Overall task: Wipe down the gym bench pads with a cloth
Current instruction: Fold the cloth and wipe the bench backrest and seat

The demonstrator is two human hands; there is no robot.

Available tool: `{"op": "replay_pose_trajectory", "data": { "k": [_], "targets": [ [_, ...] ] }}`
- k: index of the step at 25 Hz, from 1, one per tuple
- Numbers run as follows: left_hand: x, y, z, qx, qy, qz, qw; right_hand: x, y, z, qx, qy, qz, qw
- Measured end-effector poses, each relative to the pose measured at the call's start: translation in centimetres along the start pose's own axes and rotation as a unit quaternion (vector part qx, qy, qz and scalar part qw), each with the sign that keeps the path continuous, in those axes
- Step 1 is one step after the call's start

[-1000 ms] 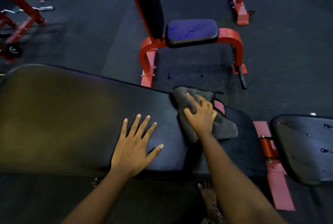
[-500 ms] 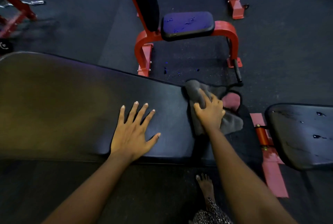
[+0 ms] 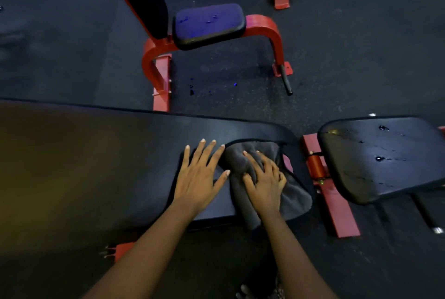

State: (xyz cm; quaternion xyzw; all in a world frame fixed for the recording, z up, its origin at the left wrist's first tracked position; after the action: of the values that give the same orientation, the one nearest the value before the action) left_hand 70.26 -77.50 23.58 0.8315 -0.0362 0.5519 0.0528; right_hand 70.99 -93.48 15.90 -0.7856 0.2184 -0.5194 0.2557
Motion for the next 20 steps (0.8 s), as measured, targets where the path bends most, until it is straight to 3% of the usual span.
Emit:
{"op": "replay_pose_trajectory", "data": {
  "k": [10, 16, 20],
  "targets": [
    [-4.1, 5.7, 8.3, -0.062, -0.086, 0.101, 0.989, 4.8, 9.7, 14.8, -0.141, -0.024, 0.073, 0.987],
    [-5.1, 5.8, 8.9, -0.07, -0.062, 0.139, 0.986, 7.0, 14.7, 18.7, -0.157, -0.18, 0.197, 0.951],
    [-4.9, 5.9, 8.8, -0.07, -0.062, 0.144, 0.985, 6.4, 14.8, 16.7, -0.132, -0.163, 0.247, 0.946]
  ]
}}
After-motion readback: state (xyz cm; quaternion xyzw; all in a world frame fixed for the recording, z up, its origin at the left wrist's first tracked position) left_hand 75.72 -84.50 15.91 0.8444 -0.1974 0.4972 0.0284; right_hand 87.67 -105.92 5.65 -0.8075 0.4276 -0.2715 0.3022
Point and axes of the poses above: each hand's wrist, its own z-axis towards the middle knuckle, its own x-axis out of the back of the hand, y = z × x, the point moved 1 cm from there along z, towards the middle knuckle, and after that the axes turned 14 degrees about -y, right-handed, at the moved point
